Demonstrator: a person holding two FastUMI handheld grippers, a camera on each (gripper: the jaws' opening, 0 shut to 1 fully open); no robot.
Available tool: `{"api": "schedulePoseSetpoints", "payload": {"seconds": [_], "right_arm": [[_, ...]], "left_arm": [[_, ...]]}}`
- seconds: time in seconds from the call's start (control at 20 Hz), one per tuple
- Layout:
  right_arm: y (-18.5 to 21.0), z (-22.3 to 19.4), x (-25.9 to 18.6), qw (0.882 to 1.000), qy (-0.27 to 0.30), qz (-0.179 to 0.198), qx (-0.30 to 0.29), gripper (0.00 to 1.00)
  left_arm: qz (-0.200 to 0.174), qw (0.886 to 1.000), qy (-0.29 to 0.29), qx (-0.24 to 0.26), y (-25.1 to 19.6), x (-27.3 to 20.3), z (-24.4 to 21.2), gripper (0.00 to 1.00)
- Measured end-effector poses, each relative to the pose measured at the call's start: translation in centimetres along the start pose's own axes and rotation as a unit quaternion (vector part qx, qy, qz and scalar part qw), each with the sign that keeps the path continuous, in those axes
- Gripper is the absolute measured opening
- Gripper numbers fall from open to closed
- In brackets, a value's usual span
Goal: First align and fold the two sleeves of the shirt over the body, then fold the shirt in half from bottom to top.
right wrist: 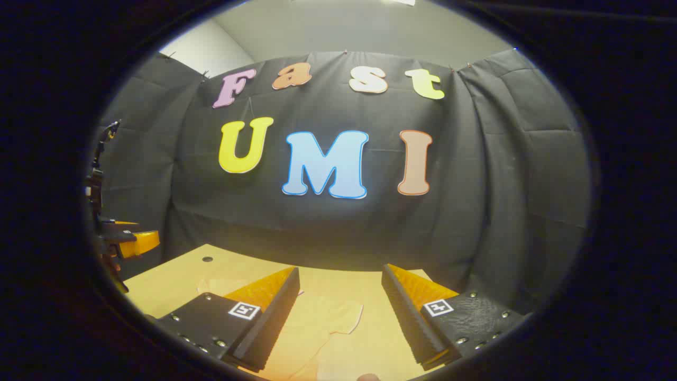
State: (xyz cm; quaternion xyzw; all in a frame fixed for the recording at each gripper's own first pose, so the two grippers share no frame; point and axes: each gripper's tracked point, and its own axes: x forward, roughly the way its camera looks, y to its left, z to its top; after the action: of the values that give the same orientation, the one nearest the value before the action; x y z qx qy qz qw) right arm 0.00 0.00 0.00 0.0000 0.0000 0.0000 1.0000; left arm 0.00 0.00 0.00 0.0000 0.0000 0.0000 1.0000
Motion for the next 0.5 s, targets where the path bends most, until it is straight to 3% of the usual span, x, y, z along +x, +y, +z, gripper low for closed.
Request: {"api": "schedulePoseSetpoints", "payload": {"seconds": [0.1, 0.35, 0.4, 0.45, 0.5], "right_arm": [[0.2, 0.2, 0.6, 1.000, 0.002, 0.003, 0.011, 0.96], [-0.1, -0.6, 2.4, 1.000, 0.011, 0.007, 0.014, 0.93], [-0.2, -0.8, 2.8, 1.000, 0.016, 0.006, 0.011, 0.96], [-0.3, -1.4, 3.2, 1.000, 0.023, 0.007, 0.010, 0.93], [-0.3, -1.7, 3.4, 1.000, 0.028, 0.008, 0.012, 0.97]], "left_arm": [[-0.005, 1.000, 0.005, 0.001, -0.2, 0.6, 0.1, 0.94], [-0.015, 1.000, 0.006, 0.006, -2.0, 3.1, 0.7, 0.94], [-0.015, 1.000, 0.008, 0.005, -2.1, 3.5, 0.6, 0.94], [-0.014, 1.000, 0.011, 0.004, -1.9, 4.1, 0.3, 0.94], [-0.013, 1.000, 0.015, 0.003, -1.8, 4.6, -0.1, 0.94]]}}
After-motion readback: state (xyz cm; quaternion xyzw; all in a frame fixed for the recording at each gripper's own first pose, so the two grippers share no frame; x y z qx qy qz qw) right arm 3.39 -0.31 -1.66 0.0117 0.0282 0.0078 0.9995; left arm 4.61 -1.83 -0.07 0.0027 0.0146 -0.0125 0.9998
